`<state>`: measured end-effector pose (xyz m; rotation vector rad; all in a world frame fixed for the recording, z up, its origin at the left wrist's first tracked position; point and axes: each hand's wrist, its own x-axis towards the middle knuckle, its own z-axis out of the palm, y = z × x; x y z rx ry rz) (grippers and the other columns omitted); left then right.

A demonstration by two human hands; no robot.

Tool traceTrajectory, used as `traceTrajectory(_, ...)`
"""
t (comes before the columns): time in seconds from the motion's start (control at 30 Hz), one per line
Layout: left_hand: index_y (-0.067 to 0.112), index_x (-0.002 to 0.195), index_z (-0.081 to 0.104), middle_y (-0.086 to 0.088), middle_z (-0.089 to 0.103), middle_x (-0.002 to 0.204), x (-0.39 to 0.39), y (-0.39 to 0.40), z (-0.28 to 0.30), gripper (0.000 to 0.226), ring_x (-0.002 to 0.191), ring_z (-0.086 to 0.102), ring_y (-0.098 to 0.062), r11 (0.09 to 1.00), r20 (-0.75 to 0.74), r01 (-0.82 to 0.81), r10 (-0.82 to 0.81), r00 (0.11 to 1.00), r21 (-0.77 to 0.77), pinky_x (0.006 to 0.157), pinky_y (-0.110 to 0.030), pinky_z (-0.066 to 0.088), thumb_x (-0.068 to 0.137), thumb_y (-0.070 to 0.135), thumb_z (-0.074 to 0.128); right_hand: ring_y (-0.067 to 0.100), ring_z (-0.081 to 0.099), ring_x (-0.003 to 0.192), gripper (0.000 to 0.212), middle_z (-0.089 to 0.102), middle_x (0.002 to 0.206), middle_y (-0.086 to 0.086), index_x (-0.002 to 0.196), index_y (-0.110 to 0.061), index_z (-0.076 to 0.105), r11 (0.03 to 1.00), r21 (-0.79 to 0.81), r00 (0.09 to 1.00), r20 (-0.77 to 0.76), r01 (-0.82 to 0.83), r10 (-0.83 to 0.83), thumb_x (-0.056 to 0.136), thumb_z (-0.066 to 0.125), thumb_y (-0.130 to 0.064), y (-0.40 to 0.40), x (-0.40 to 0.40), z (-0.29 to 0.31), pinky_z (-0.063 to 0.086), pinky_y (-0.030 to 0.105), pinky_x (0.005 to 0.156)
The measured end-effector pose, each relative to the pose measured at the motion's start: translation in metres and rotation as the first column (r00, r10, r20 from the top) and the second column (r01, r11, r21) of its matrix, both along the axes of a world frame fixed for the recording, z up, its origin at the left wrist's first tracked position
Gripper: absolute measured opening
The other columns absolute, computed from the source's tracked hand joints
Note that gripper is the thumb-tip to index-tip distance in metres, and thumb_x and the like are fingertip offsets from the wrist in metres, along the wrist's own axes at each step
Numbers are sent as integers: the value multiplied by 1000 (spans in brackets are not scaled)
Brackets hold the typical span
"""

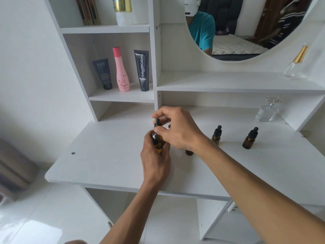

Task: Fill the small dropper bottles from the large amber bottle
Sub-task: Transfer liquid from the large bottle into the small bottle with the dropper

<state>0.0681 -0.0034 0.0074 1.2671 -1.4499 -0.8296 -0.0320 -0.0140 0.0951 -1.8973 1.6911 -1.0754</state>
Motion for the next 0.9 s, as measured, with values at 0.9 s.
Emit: traceTrajectory(0.9, 28, 121, 46, 9, 65, 103, 0, 3, 2, 34, 86, 59, 8, 999, -35, 29, -30, 999, -21, 68, -4, 42, 93, 17, 63, 7, 67, 103, 26, 74, 104, -6, 113, -17, 69, 994, 68, 994, 69, -89, 85, 90, 68, -5, -1, -1, -1, 52, 18, 87)
